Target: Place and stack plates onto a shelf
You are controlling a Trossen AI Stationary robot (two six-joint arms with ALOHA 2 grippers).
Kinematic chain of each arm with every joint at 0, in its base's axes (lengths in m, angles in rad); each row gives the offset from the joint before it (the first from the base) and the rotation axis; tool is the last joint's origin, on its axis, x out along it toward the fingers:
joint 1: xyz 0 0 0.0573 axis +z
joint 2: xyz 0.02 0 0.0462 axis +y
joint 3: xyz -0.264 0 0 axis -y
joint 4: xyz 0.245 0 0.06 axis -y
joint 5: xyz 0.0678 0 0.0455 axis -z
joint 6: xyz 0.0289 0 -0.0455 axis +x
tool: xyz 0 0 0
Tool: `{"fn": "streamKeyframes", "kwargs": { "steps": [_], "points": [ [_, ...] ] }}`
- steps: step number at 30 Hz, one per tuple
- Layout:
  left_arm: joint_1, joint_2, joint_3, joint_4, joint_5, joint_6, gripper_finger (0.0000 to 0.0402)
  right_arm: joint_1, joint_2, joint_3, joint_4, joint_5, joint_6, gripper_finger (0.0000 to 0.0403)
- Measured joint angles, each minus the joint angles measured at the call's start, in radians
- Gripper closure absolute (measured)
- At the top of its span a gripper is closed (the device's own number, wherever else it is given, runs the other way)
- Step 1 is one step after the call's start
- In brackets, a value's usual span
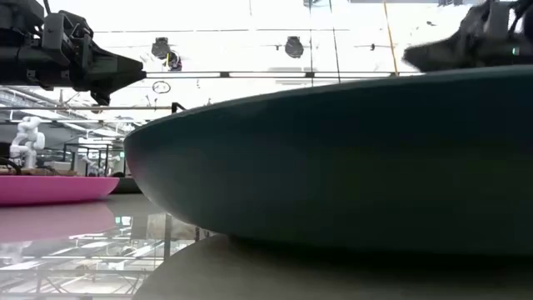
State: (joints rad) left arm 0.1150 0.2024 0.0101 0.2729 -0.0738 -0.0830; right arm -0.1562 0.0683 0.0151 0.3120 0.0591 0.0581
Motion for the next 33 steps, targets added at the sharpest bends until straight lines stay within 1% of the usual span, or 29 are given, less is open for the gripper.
{"fn": "streamKeyframes", "kwargs": {
  "steps": [2,5,9,11,14,16,22,24,26,29,31,33],
  "points": [
    [0.0,0.0,0.0,0.0,0.0,0.0,0.0268,0.0,-0.001,0.018,0.087,-0.016,-0.021,0.0298],
    [0.0,0.0,0.0,0.0,0.0,0.0,0.0268,0.0,0.013,0.07,0.036,-0.079,-0.053,0.0298],
    [0.0,0.0,0.0,0.0,0.0,0.0,0.0268,0.001,0.066,0.159,0.064,-0.088,-0.042,0.0298],
    [0.0,0.0,0.0,0.0,0.0,0.0,0.0268,0.001,0.118,0.198,0.056,-0.119,-0.034,0.0298],
    [0.0,0.0,0.0,0.002,-0.001,0.0,0.0268,0.001,0.218,0.26,0.053,-0.187,-0.03,0.0298],
    [0.0,0.0,0.0,0.006,-0.001,0.0,0.0268,0.002,0.295,0.302,0.059,-0.213,-0.025,0.0298],
    [0.0,0.0,0.0,0.012,-0.001,0.0,0.0268,0.026,0.567,0.402,0.027,-0.298,-0.036,0.0298],
    [0.0,0.0,0.0,0.012,-0.001,0.0,0.0268,0.05,0.653,0.424,0.002,-0.298,-0.07,0.0298],
    [0.0,0.0,0.0,0.013,-0.001,0.0,0.0268,0.081,0.736,0.437,-0.011,-0.296,-0.144,0.0298],
    [0.0,0.0,0.0,0.014,-0.001,0.0,0.0268,0.142,0.838,0.442,0.032,-0.273,-0.233,0.0298],
    [0.0,0.0,0.0,0.014,-0.001,0.0,0.0268,0.168,0.894,0.443,0.045,-0.241,-0.249,0.0298],
    [0.0,0.0,0.0,0.014,-0.001,0.0,0.0268,0.178,0.95,0.443,0.043,-0.239,-0.237,0.0298]
  ]
}}
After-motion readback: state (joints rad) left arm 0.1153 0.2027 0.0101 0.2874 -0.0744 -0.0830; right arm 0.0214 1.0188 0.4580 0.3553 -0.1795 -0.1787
